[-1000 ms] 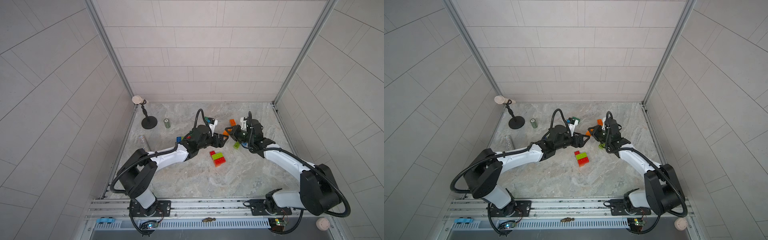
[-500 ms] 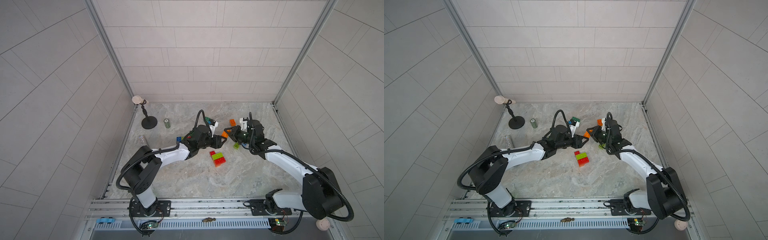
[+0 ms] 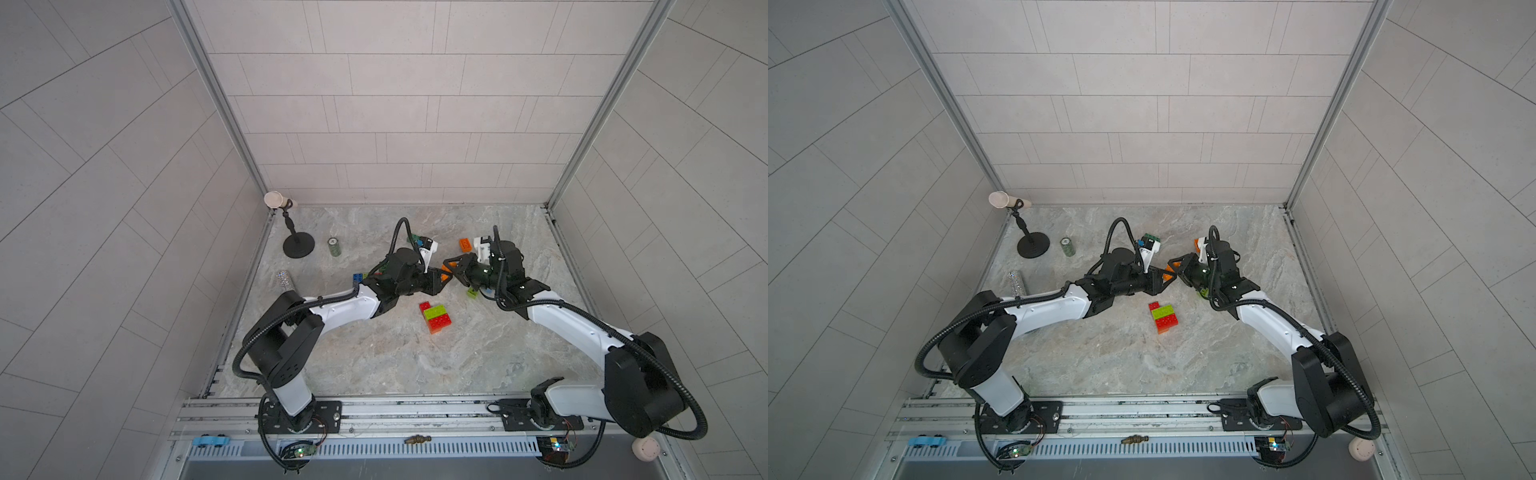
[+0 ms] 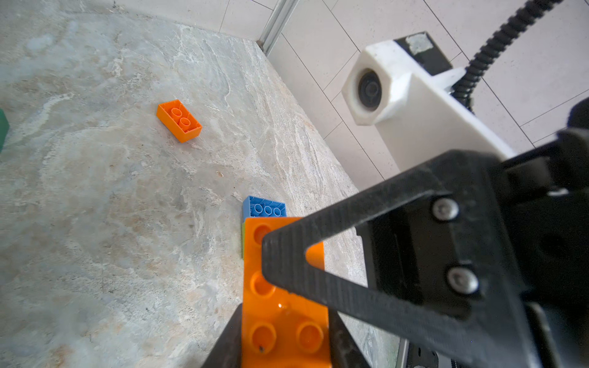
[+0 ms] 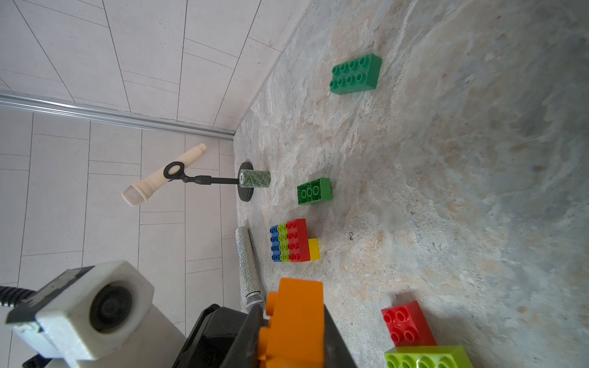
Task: Assemble a rectangle with lego
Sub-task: Place the lego brick at the center of the board.
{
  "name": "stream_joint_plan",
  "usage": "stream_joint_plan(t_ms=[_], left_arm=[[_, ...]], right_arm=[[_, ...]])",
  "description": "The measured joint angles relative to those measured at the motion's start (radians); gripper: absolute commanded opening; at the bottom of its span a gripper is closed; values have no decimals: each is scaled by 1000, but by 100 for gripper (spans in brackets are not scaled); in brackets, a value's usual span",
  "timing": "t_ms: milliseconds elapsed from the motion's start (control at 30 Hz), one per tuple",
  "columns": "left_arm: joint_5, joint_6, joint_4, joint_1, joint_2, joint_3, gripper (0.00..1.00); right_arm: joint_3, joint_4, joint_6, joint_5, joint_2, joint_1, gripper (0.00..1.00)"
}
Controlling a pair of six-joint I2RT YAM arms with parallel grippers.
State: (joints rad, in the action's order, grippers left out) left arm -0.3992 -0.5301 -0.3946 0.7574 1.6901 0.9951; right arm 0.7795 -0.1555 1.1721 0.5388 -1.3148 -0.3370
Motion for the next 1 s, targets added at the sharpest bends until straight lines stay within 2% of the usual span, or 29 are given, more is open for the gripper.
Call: stream_joint_plan(t_ms=[133, 300, 367, 600, 800, 933, 1000], left_arm=[[0, 43, 26, -16, 11, 14, 24], [57, 198, 130, -27, 105, 119, 24], [90, 274, 177, -30, 161, 171, 25], [189, 541, 347, -31, 360, 349, 28], [195, 651, 419, -32, 471, 439, 33], [183, 681, 451, -31, 513, 490, 45], [180, 690, 470, -31, 515, 501, 54]], right_arm=[[12, 48, -39, 32, 1, 56, 46], [55, 184, -129, 30, 9, 229, 46], [93, 261, -180, 5, 9, 266, 46], [176, 376, -300, -40, -35, 257, 45], [197, 445, -354, -85, -130, 214, 44], [247, 484, -395, -111, -180, 187, 44], [282, 502, -416, -120, -208, 178, 44]])
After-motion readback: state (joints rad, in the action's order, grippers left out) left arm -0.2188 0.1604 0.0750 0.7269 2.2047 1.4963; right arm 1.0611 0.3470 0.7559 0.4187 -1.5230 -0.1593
